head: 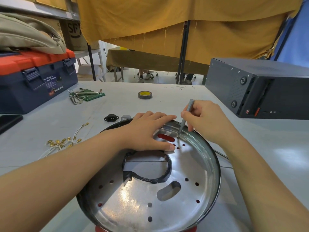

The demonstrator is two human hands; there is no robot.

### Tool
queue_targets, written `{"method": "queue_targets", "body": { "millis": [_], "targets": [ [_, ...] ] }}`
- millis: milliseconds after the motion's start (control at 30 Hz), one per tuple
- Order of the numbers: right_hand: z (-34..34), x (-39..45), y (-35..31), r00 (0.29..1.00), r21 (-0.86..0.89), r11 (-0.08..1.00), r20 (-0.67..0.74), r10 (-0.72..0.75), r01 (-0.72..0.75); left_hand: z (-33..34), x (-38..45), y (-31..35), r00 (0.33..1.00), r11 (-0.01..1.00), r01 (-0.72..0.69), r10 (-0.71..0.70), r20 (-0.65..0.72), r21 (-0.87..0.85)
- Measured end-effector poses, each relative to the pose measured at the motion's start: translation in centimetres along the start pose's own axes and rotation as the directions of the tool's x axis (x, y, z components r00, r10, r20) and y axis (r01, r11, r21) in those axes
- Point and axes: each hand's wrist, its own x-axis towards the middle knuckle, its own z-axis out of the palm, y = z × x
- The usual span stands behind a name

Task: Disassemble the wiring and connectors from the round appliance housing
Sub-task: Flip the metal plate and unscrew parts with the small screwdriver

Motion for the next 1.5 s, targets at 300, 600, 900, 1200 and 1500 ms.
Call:
{"method": "queue_targets", "body": {
  "millis": [300,600,900,1200,1500],
  "targets": [
    [0.5,-0.1,-0.1,0.999,0.032,0.999,0.041,-0.023,0.022,-0.1,-0.3,0.7,0.983,0.989,-0.109,0.093,-0.16,-0.095],
    [0.0,0.0,0.4,0.999,0.034,0.999,0.04,0.018,-0.019,0.0,0.1,1.3,0.992,0.973,-0.039,0.011,-0.122,-0.228],
    [0.0,0.1,0.7,0.994,0.05,0.998,0.107,0.037,-0.042,-0.6,0.8,1.5,0.999,0.976,0.034,-0.035,-0.003,-0.213],
    [0.5,0.2,0.8,0.999,0.045,0.999,0.041,0.02,-0.022,-1.2,1.7,2.2,0.997,0.975,0.073,-0.069,0.027,-0.21],
    [0.4,0.1,0.7,0.997,0.059,0.996,0.056,0.062,-0.065,0.4,1.4,2.4,0.983,0.967,0.059,-0.099,-0.152,-0.247]
  ]
}}
